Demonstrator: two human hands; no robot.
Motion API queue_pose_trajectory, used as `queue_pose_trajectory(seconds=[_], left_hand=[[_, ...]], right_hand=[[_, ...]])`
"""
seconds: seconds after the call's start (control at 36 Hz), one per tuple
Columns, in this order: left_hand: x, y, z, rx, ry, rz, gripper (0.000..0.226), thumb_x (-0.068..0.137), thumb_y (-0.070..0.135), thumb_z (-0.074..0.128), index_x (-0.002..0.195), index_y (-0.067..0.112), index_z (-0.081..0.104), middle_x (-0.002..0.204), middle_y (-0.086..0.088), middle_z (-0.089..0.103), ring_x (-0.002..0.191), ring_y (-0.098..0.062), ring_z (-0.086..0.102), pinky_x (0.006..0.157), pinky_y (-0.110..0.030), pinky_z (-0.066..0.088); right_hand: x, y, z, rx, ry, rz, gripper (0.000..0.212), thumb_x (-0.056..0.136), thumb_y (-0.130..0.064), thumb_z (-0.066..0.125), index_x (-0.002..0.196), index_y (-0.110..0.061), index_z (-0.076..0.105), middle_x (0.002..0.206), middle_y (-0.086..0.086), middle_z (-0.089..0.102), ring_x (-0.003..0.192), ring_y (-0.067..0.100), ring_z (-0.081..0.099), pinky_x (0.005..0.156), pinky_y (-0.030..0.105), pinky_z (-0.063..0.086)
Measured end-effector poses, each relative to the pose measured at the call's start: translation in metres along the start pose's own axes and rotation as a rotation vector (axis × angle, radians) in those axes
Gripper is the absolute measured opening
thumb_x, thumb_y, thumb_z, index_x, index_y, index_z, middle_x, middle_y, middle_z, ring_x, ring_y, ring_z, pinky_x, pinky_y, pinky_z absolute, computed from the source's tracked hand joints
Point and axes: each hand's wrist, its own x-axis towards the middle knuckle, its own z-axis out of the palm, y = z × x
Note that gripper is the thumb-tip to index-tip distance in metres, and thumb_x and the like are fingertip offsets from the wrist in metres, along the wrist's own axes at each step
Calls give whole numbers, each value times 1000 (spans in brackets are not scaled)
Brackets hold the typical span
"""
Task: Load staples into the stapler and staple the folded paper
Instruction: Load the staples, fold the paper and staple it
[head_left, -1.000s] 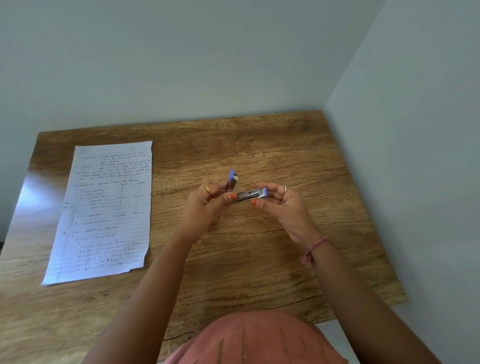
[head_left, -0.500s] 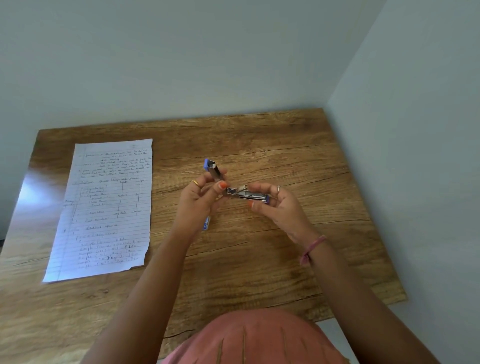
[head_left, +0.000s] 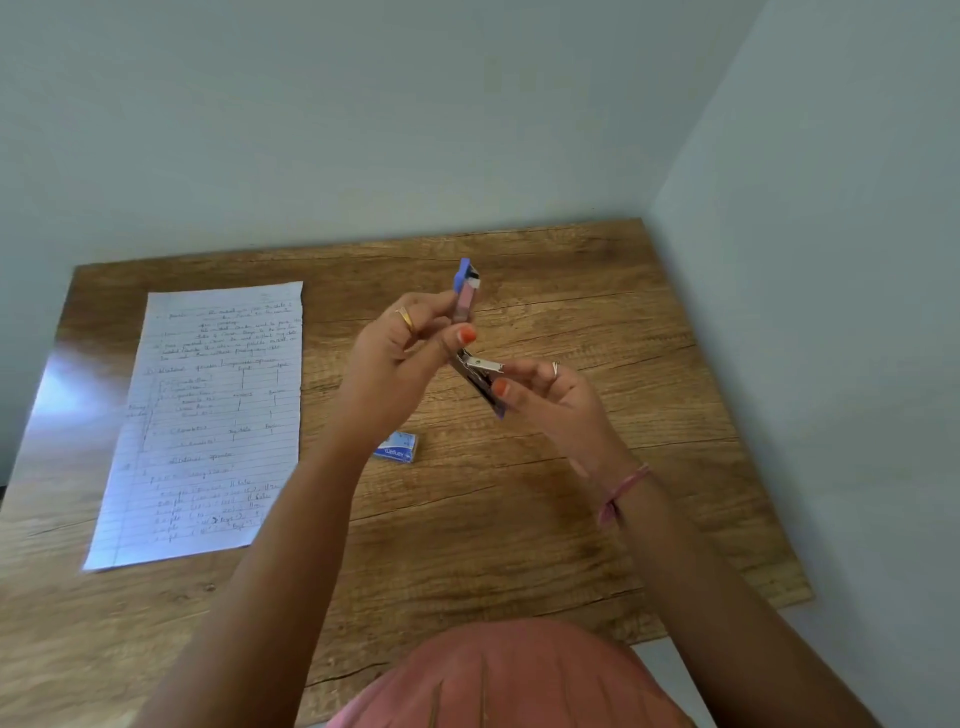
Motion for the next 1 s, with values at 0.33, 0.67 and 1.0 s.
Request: queue_pose_trajectory(seconds=[0.33, 0.67, 1.0], left_hand=[[3, -11, 0, -265, 60, -147, 27, 94, 12, 56, 120, 17, 61, 90, 10, 73, 92, -6, 68, 79, -29, 58], [5, -26, -2, -501, 91, -267, 29, 93, 19, 57, 121, 18, 64, 92, -3, 67, 95, -18, 66, 75, -30, 56], [6, -33, -2, -591, 85, -308, 32, 85, 26, 60, 117, 21, 65, 98, 3, 71, 99, -18, 69, 73, -29, 56]], right_hand=[[-2, -17, -13, -227, -56, -126, 46, 93, -2, 52, 127, -33, 52, 113, -3, 72, 100, 20, 70, 81, 34, 59], [-5, -33, -16, -648, -218, -247, 56, 88, -20, 64, 137, -39, 45, 120, -9, 65, 106, 4, 64, 84, 23, 55], [-7, -36, -21, -726, -265, -160, 56, 83, -33, 72, 135, -28, 52, 112, -11, 69, 88, 0, 69, 79, 23, 58]])
